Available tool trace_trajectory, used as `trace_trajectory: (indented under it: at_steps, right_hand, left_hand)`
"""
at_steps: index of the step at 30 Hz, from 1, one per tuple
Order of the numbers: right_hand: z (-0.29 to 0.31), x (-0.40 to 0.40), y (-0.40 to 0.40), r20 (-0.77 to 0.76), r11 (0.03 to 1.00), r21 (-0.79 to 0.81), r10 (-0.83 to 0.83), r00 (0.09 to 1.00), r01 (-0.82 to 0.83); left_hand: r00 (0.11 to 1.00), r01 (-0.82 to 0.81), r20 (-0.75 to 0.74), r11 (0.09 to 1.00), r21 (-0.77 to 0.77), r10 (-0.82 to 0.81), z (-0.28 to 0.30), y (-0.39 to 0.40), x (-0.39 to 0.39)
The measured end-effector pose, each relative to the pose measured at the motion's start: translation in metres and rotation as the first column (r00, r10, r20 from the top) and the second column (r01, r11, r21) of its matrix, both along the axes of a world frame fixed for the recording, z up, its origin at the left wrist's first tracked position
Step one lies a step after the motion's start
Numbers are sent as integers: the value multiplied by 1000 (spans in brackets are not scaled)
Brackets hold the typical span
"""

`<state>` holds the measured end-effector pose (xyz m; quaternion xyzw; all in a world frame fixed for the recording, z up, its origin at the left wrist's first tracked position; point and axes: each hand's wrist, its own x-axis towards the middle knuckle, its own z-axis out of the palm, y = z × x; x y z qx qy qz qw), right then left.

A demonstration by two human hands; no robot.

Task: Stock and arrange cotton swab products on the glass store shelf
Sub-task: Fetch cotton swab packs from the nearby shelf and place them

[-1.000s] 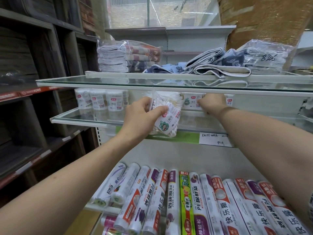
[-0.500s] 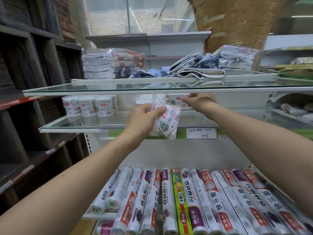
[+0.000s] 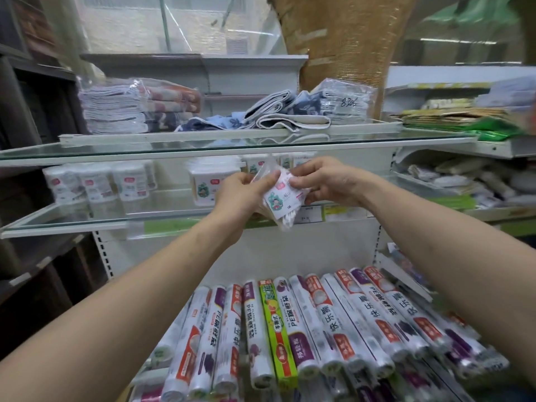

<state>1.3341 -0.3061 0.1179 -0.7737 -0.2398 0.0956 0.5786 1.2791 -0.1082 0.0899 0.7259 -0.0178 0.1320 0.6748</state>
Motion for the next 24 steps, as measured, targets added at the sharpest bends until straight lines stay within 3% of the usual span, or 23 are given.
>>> trace_trajectory:
  at_steps: [4, 9, 20, 24]
  right_hand:
    - [3, 7, -15, -46, 997, 80, -14, 999, 18]
    - [6, 19, -30, -38, 998, 39, -45, 998, 47]
    - [0, 52, -51, -112, 989, 112, 111, 988, -98]
    - [0, 64, -48, -112, 979, 205, 40, 993, -16]
  left_hand:
    - [999, -45, 23, 999, -30, 46, 1, -12, 2]
    - [994, -113, 12, 993, -41, 113, 4, -31, 18]
    - [965, -252, 53, 964, -79, 257, 17, -62, 55]
    - [957, -274, 86, 960, -53, 278, 17, -63, 56]
